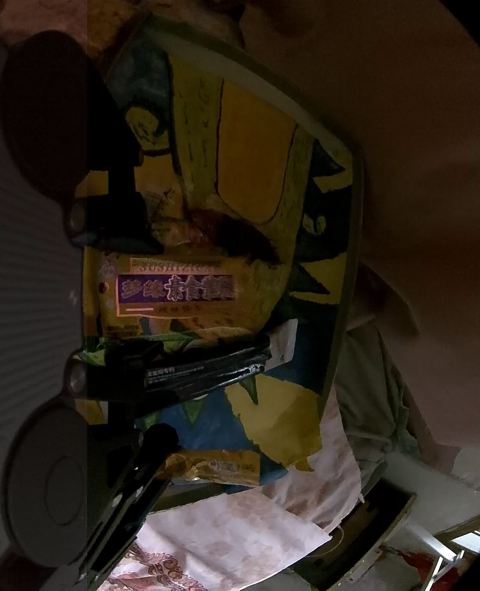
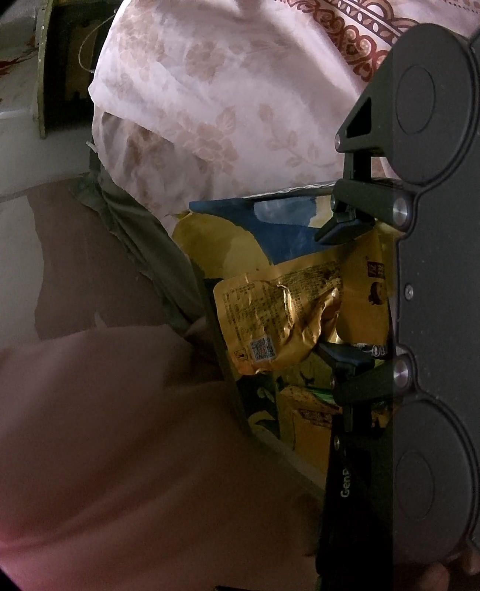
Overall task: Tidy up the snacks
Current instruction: 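Carry the gold sweet with the right gripper while the left carries the candy bar into the box, then open the right gripper over the box while the left releases the candy bar inside, then withdraw both grippers from the box toward the remaining snacks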
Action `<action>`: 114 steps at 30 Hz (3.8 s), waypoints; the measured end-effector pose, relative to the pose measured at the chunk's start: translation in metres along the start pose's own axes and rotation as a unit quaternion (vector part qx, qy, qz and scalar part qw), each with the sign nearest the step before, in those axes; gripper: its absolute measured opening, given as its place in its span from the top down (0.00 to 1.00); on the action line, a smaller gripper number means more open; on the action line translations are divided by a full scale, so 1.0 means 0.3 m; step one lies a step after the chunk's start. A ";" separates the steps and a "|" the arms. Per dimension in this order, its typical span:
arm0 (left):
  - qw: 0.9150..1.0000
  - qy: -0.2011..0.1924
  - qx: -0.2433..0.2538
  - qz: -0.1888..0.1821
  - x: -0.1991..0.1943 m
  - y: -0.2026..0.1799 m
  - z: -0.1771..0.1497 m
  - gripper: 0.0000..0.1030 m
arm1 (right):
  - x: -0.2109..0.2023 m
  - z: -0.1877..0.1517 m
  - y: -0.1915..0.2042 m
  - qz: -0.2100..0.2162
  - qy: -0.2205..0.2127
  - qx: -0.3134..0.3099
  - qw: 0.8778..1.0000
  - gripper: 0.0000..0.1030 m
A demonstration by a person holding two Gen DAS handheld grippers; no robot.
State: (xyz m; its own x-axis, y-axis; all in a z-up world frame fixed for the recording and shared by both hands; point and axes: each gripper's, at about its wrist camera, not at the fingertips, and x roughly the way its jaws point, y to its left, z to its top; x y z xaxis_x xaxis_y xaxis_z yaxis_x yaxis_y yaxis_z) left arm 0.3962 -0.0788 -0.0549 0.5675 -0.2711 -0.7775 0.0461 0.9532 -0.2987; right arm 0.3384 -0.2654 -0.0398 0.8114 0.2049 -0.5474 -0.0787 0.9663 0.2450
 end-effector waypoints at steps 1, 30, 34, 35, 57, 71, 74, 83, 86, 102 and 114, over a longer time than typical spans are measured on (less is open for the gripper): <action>1.000 -0.001 -0.002 0.000 -0.001 -0.001 0.001 0.47 | 0.000 0.000 -0.001 0.000 0.001 0.000 1.000 0.43; 0.991 -0.127 -0.020 0.031 -0.413 0.022 0.001 0.01 | -0.315 0.092 0.007 0.020 -0.087 0.016 0.996 0.03; 0.989 -0.144 -0.022 0.029 -0.485 0.028 -0.025 0.00 | -0.392 0.098 0.030 0.024 -0.102 -0.001 0.995 0.01; 0.988 -0.147 -0.021 0.029 -0.501 0.030 -0.033 0.00 | -0.413 0.098 0.039 0.024 -0.105 -0.009 0.994 0.01; 0.976 -0.212 0.038 0.037 -0.829 0.081 -0.326 0.00 | -0.765 -0.087 0.163 0.009 -0.138 -0.105 0.985 0.01; 0.979 -0.181 0.054 0.071 -0.872 0.218 -0.531 0.00 | -0.871 -0.238 0.241 0.018 -0.108 -0.130 0.985 0.01; 0.980 -0.172 0.061 0.074 -0.860 0.228 -0.558 0.00 | -0.874 -0.268 0.261 0.023 -0.097 -0.142 0.985 0.01; 0.983 -0.144 0.084 0.072 -0.784 0.246 -0.643 0.00 | -0.842 -0.332 0.295 0.037 -0.049 -0.173 0.983 0.01; 0.985 -0.128 0.090 0.071 -0.754 0.251 -0.662 0.00 | -0.819 -0.342 0.299 0.041 -0.033 -0.172 0.984 0.01; 0.990 -0.084 0.094 0.069 -0.644 0.269 -0.638 0.00 | -0.673 -0.385 0.306 0.033 0.045 -0.175 0.983 0.01; 0.995 -0.058 0.059 0.052 -0.597 0.303 -0.621 0.00 | -0.577 -0.375 0.296 0.022 0.076 -0.188 0.979 0.01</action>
State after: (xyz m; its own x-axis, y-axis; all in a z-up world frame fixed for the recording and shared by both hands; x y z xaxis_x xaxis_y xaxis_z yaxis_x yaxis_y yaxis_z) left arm 0.1457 0.0315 -0.0461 0.6645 -0.1597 -0.7300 0.0742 0.9862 -0.1482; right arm 0.1258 -0.1976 -0.0134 0.7090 0.2398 -0.6631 -0.3418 0.9394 -0.0257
